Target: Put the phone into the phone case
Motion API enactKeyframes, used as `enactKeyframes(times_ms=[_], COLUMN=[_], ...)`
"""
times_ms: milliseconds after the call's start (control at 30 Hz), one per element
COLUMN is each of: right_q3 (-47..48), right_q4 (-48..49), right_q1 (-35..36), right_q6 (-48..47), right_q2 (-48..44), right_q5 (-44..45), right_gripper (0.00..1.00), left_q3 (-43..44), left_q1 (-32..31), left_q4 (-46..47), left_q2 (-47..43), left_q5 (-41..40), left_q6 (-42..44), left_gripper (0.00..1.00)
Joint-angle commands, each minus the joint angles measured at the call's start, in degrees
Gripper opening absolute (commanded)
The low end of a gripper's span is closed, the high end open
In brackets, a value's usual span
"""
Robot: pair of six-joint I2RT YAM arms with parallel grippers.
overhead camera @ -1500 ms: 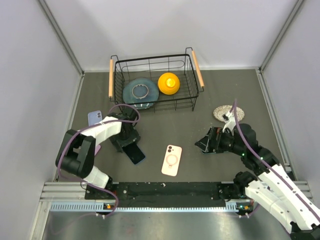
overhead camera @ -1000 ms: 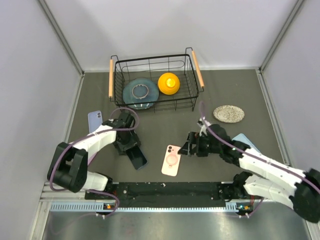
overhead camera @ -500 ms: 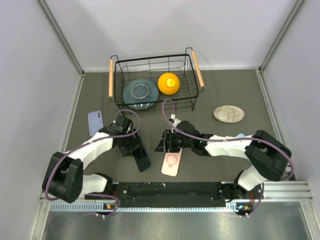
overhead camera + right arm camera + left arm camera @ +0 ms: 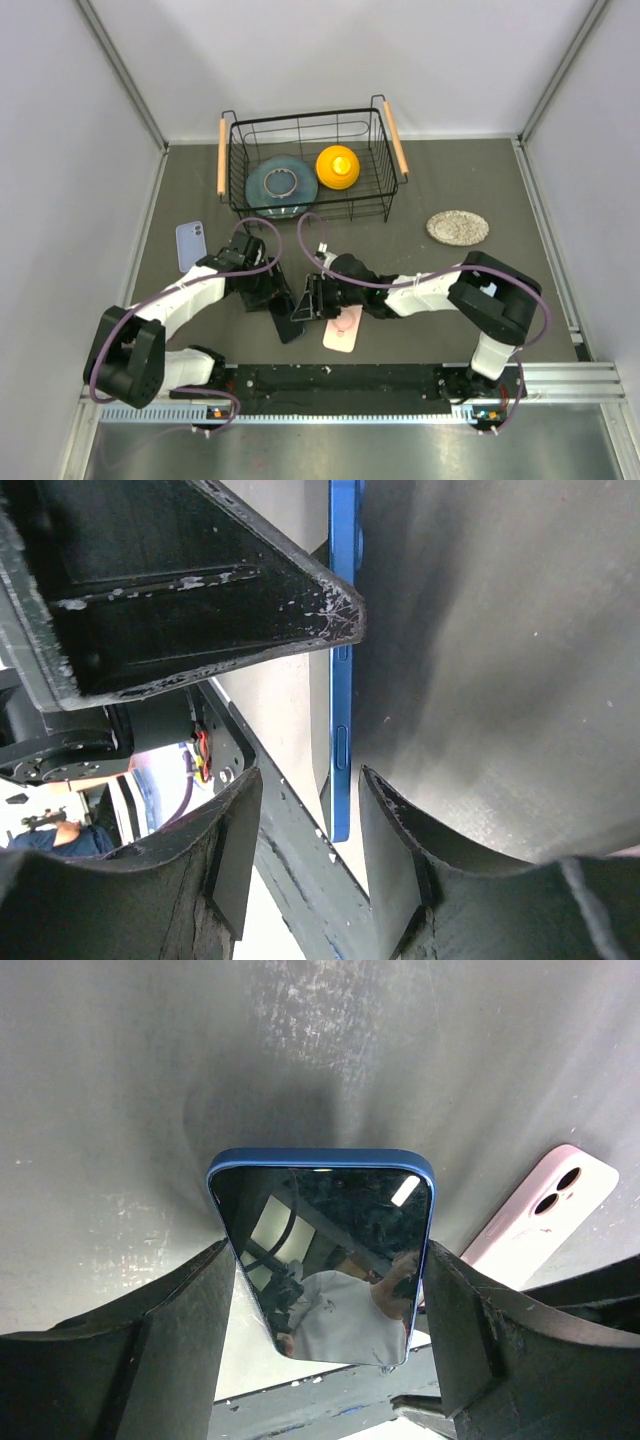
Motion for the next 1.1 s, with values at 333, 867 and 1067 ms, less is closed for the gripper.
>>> enactKeyframes(times_ms=[333, 867, 1067], right_q3=[3.30, 1.01, -0.92], right_q4=[2.50, 5.49, 3.73], right_q1=[1.49, 1.58, 1.49], right_q6=[1.08, 0.64, 0.02], right_q2=[2.75, 1.44, -0.41], right_q5=[1.30, 1.82, 3.75], right_gripper=[0.28, 0.00, 0.00], left_q3=[-0.74, 6.18, 10.23], left_q1=[0.09, 3.87, 8.44], left_q4=[3.37, -4.09, -10.42], left_q2=[-2.18, -2.97, -2.09], left_q5=[3.83, -0.63, -6.09], left_q6=[0.72, 3.97, 6.96], left_gripper=[0.79, 0.90, 0.88])
